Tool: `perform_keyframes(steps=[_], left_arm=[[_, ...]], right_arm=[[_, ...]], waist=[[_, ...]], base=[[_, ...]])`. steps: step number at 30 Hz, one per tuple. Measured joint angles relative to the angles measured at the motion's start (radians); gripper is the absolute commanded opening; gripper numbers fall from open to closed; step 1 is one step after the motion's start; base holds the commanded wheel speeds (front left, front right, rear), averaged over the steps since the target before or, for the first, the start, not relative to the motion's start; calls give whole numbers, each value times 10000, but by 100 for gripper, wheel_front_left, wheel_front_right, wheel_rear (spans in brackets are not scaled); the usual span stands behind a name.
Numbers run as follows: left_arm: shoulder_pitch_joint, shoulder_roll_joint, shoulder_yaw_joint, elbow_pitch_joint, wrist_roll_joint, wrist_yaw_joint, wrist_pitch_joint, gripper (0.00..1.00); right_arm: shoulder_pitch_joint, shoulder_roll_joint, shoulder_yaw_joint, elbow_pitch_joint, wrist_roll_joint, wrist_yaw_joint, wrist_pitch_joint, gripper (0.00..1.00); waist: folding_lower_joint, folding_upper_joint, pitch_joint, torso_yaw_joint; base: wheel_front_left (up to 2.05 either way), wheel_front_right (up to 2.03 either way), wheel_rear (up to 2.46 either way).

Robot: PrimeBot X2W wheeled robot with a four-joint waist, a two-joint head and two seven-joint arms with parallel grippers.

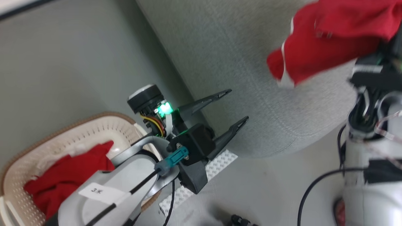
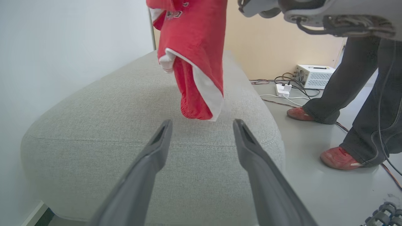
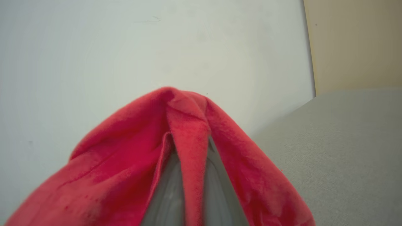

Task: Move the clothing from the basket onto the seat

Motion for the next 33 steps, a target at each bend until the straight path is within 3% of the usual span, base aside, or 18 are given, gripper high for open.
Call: perform_keyframes(steps=[10, 15, 26, 32, 33], left_arm=[[-1165, 387, -694, -431, -38, -2, 550, 100], [-1399, 449, -1045, -408, -61, -2, 575, 100], [-1678, 458, -1323, -324, -138, -2, 575, 100], [-1628, 393, -1371, -211, -144, 196, 359, 100], [-1603, 382, -1381, -192, -165, 244, 295, 100]], right_arm=[[-2862, -1482, -537, 1438, -343, 0, 0, 0], [-3792, -1902, -1162, 2374, -345, 2, 0, 0], [-4157, -1682, -1409, 6201, -326, 2, 0, 0], [-4054, -1620, -1607, 6748, -593, 2, 0, 0], [-3971, -1641, -1793, 6713, -688, 2, 0, 43]], waist=[[0, 0, 1703, 200], [-1, -1, 2368, 385], [-2, 0, 3038, 790], [-3, -1, 2862, 908], [-3, -1, 2799, 933]], base=[[0, 0, 0], [0, 0, 0], [0, 0, 0], [0, 0, 0], [0, 0, 0]])
